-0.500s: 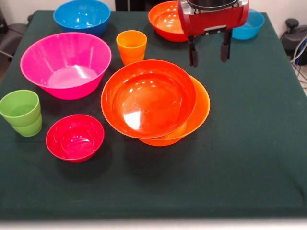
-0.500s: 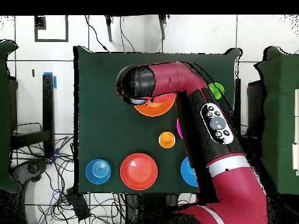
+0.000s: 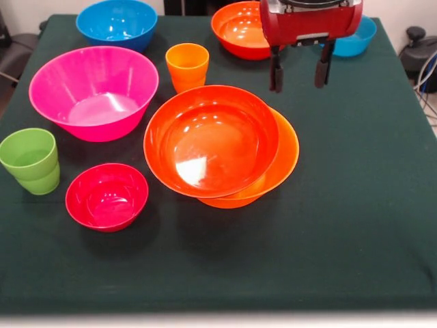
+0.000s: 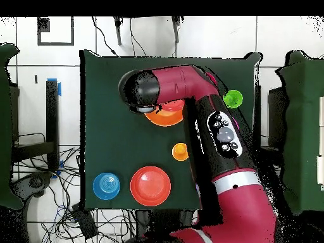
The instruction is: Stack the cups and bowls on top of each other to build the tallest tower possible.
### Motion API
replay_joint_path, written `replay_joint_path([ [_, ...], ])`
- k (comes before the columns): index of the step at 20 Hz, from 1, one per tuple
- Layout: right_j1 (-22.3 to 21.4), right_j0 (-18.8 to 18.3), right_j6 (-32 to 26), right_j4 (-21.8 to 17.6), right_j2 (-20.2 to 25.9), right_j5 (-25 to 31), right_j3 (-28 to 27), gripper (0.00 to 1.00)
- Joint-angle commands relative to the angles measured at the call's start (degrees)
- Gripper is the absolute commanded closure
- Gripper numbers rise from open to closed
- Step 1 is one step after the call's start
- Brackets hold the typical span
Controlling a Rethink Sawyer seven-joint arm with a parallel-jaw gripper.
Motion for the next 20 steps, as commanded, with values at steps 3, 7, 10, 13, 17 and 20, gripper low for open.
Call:
replay_joint_path([
  [3,1.3,0.1,3.3,-0.9,-5.3,2.3,-3.5,0.0],
  [7,0.6,-1.6,0.9,0.6,-4.7,4.4,-2.5,0.0],
  [10,-0.1,-2.7,-0.3,0.9,-4.4,3.9,-0.7,0.0],
  [13,0.0,-2.3,0.3,-0.1,-5.1,3.1,-0.1,0.0],
  [17,-0.7,-1.9,0.6,-1.5,-6.6,3.2,0.1,0.0],
  [20,0.0,-1.5,0.0,-1.8,-7.6,5.5,-1.2,0.0],
])
